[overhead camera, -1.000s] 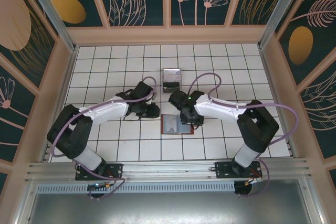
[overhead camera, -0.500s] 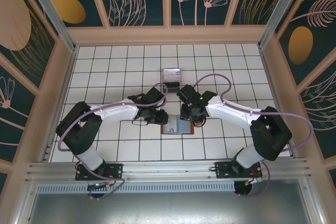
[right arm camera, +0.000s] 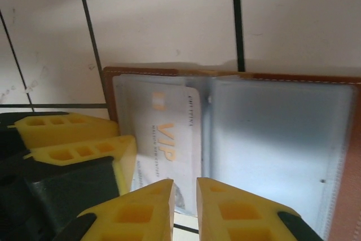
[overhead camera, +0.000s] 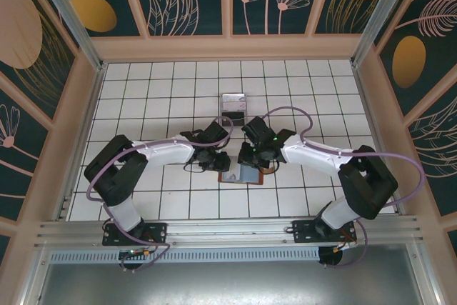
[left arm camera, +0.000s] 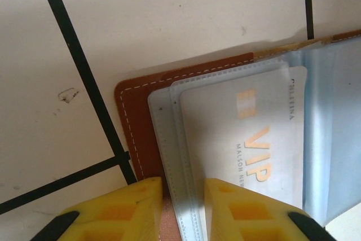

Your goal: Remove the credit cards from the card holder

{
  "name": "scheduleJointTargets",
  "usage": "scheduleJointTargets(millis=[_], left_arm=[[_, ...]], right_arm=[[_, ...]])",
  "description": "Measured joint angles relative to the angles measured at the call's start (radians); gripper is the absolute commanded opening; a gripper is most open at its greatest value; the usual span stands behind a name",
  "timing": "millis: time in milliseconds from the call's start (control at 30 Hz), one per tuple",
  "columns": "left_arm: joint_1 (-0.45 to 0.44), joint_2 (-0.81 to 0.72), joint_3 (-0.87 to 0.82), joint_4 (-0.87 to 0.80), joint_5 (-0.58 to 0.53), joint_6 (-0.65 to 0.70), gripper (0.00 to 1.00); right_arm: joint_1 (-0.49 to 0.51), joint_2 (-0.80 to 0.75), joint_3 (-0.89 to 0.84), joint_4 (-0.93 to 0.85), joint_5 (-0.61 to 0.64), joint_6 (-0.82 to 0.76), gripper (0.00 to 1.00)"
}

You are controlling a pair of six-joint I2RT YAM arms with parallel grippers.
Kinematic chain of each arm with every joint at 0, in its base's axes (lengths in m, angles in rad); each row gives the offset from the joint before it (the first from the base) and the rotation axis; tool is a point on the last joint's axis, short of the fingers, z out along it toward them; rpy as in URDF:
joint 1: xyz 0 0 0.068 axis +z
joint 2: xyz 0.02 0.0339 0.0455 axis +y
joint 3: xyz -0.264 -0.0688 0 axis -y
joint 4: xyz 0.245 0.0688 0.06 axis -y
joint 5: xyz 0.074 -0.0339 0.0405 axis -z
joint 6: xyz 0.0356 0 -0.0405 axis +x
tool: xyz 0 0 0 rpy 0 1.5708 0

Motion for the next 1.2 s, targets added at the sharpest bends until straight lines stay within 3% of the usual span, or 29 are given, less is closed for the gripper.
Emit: scheduleJointTargets(millis=[467,700,933,1200], left_arm=[[-0.001,-0.006,-0.010,0.012,-0.007,-0.008,0.26],[-0.001,-0.010,-0.013,0.013,-0.008,-0.011,0.29],[-0.003,-0.011,-0.014,0.012,-0.014,-0.015,0.32],[-0.003,-0.011,-0.014,0.012,-0.018,-0.016,0.28]], right_arm=[[0.000,0.106,-0.034,0.138,-0.095,0.014,0.17],[0.000,0.119,-0.037,0.127,-0.076,0.013,0.26],[0.001,0.119,-0.036,0.110,-0.053,0.012,0.27],[0.006,0.118,-0.035,0.109,-0.045,0.010,0.26]])
